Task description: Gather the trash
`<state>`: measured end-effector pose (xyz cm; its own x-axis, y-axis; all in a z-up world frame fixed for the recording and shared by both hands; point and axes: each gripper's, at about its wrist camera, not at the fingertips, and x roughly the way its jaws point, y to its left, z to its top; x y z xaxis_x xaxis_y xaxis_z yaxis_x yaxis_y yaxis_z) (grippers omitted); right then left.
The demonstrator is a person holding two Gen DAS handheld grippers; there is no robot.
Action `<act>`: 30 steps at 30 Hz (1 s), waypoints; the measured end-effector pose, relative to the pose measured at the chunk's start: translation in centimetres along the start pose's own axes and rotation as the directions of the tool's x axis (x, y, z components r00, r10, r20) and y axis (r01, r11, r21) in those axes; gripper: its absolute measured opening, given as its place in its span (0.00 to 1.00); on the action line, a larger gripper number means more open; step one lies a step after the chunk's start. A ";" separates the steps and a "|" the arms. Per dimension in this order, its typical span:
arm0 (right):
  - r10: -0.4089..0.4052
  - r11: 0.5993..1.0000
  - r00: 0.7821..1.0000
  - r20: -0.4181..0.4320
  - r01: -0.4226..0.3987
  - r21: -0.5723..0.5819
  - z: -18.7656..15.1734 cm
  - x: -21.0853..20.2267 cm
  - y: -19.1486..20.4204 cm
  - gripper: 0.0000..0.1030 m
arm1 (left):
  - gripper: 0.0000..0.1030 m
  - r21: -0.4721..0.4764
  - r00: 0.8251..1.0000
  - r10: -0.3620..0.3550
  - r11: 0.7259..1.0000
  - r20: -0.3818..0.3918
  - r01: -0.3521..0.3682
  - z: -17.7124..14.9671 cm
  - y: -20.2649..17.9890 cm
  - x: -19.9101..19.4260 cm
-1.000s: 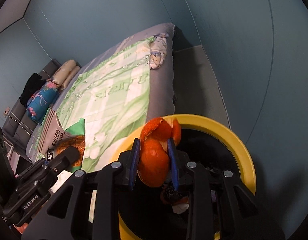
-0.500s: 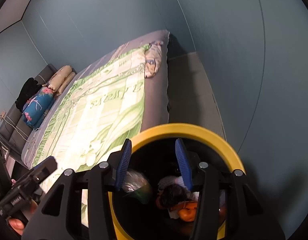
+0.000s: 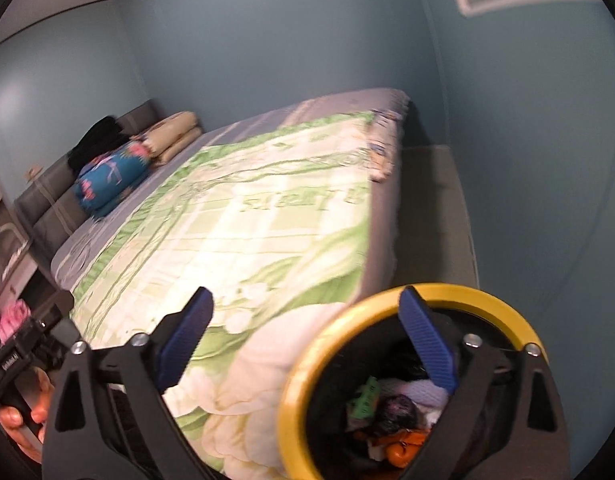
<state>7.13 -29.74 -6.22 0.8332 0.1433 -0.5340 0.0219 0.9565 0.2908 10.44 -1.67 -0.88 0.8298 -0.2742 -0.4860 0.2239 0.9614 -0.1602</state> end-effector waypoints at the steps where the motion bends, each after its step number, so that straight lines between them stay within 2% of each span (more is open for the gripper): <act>1: 0.009 1.000 1.000 0.004 -0.008 -0.027 0.0 0.1 1.2 0.91 | 0.92 -0.002 1.000 0.016 1.000 0.016 -0.016 0.1 0.5 -0.7; 8: 0.049 0.992 0.994 0.095 -0.038 -0.121 -0.4 -1.8 7.0 0.92 | 0.92 -0.025 0.985 0.128 0.992 0.114 -0.126 -0.3 2.3 -5.2; 10: 0.072 0.989 0.989 0.133 -0.054 -0.136 -0.6 -2.8 8.0 0.92 | 0.92 -0.020 0.981 0.138 0.990 0.139 -0.137 -0.4 2.3 -6.5; 13: 0.067 0.988 0.973 0.220 -0.034 -0.149 -1.2 -4.7 9.1 0.92 | 0.92 -0.014 0.970 0.158 0.987 0.184 -0.159 -0.8 2.1 -8.2; 17: 0.050 0.987 0.938 0.342 0.006 -0.163 -2.4 -6.8 9.9 0.92 | 0.92 -0.018 0.964 0.152 0.988 0.218 -0.151 -1.4 1.7 -9.7; 19: 0.042 0.986 0.925 0.377 0.022 -0.163 -2.7 -7.3 10.0 0.92 | 0.92 -0.023 0.957 0.157 0.988 0.244 -0.156 -1.8 1.5 -10.5; 22: 0.037 0.985 0.917 0.398 0.033 -0.168 -3.0 -7.7 10.1 0.92 | 0.92 -0.033 0.944 0.168 0.986 0.283 -0.165 -2.2 1.0 -11.8; 30: 0.050 0.990 0.921 0.387 0.006 -0.142 -3.8 -7.6 9.8 0.92 | 0.92 -0.051 0.926 0.185 0.983 0.329 -0.178 -3.3 0.2 -13.0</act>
<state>-1.06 -20.52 -2.33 0.9821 0.0819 -0.1698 -0.0524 0.9837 0.1717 -1.98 2.03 2.62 0.9779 -0.0684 -0.1975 0.0462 0.9923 -0.1147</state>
